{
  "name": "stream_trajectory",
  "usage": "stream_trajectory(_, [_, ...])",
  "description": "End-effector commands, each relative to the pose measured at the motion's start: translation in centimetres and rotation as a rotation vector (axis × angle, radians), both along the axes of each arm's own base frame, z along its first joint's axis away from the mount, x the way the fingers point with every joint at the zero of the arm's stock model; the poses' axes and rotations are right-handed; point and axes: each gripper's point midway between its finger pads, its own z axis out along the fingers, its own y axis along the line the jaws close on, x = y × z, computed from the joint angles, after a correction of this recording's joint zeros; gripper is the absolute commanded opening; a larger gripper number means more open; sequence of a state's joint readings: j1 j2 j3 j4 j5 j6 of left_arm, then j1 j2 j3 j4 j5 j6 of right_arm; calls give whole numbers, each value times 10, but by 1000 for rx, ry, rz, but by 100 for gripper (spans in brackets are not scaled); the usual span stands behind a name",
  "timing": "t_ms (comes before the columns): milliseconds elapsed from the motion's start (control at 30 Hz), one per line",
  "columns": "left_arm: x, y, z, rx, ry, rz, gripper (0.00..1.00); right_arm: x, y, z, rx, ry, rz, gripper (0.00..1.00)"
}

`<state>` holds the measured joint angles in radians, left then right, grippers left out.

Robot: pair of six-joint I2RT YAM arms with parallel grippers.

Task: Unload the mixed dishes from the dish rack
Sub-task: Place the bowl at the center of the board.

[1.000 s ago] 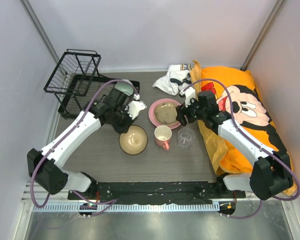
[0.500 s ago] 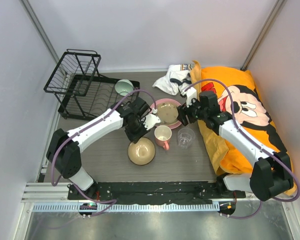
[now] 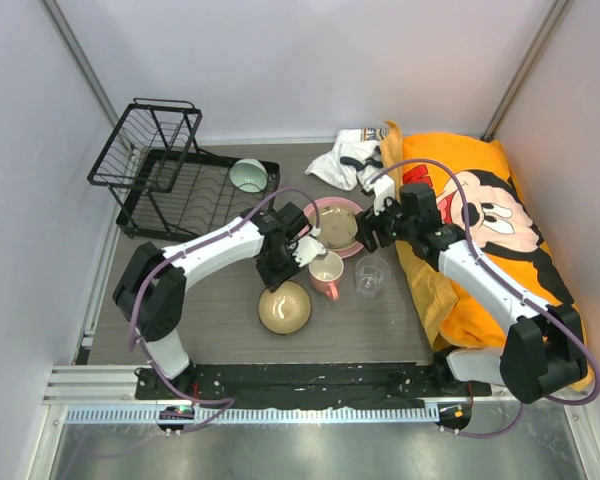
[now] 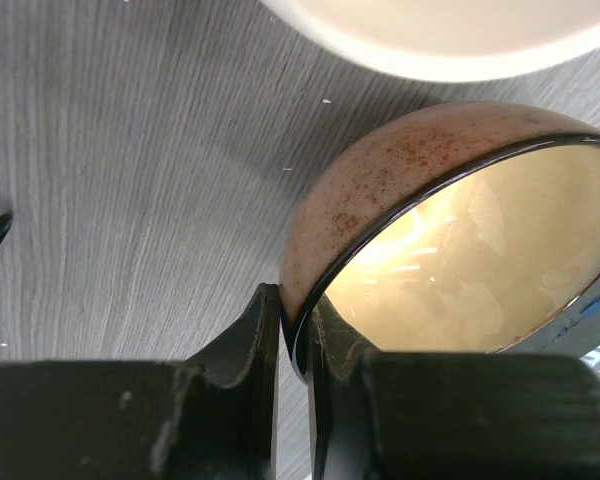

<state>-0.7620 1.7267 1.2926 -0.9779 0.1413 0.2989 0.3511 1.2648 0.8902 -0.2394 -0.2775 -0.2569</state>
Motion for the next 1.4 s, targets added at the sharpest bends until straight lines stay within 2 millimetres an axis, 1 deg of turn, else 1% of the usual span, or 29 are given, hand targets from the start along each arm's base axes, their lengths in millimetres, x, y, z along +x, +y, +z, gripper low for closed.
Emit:
stream_trajectory(0, [0,-8,6,-31,8,-24,0,4,3,22,32,-78,18,69])
stream_trajectory(200, [-5,-10,4,-37,38,-33,0,4,2,22,30,-79,17,69])
stream_trajectory(300, [-5,-12,5,-41,45,-33,4,4,2,23,29,-82,17,69])
stream_trajectory(400, [-6,-13,6,-48,51,-33,9,4,1,22,28,-81,17,69])
stream_trajectory(467, [-6,-14,7,-51,50,-35,15,4,1,22,29,-81,17,69])
stream_trajectory(600, [-4,-15,9,-55,45,-37,21,4,2,22,30,-81,20,69])
stream_trajectory(633, [-4,-15,10,-57,40,-36,25,4,1,22,30,-80,18,69])
stream_trajectory(667, [-3,-15,10,-55,38,-37,27,4,2,21,29,-80,20,69])
stream_trajectory(800, [4,-14,15,-53,-2,-32,31,3,1,21,28,-79,21,69])
stream_trajectory(967, [10,-15,22,-60,-42,-31,44,3,0,21,30,-77,20,69])
stream_trajectory(1033, [14,-15,28,-65,-64,-26,47,3,0,21,31,-78,20,69])
stream_trajectory(1067, [15,-15,29,-66,-74,-28,47,3,0,21,32,-75,19,69])
stream_trajectory(1200, [25,-13,45,-83,-133,-17,51,3,0,20,30,-75,21,69])
stream_trajectory(1233, [28,-13,49,-89,-146,-14,54,3,0,19,30,-72,22,69])
stream_trajectory(1300, [36,-11,62,-106,-189,-2,58,3,0,20,31,-73,21,69])
stream_trajectory(1333, [39,-10,67,-112,-203,1,62,3,1,20,31,-73,22,69])
stream_trajectory(1367, [43,-7,74,-119,-225,11,64,3,0,20,32,-74,22,69])
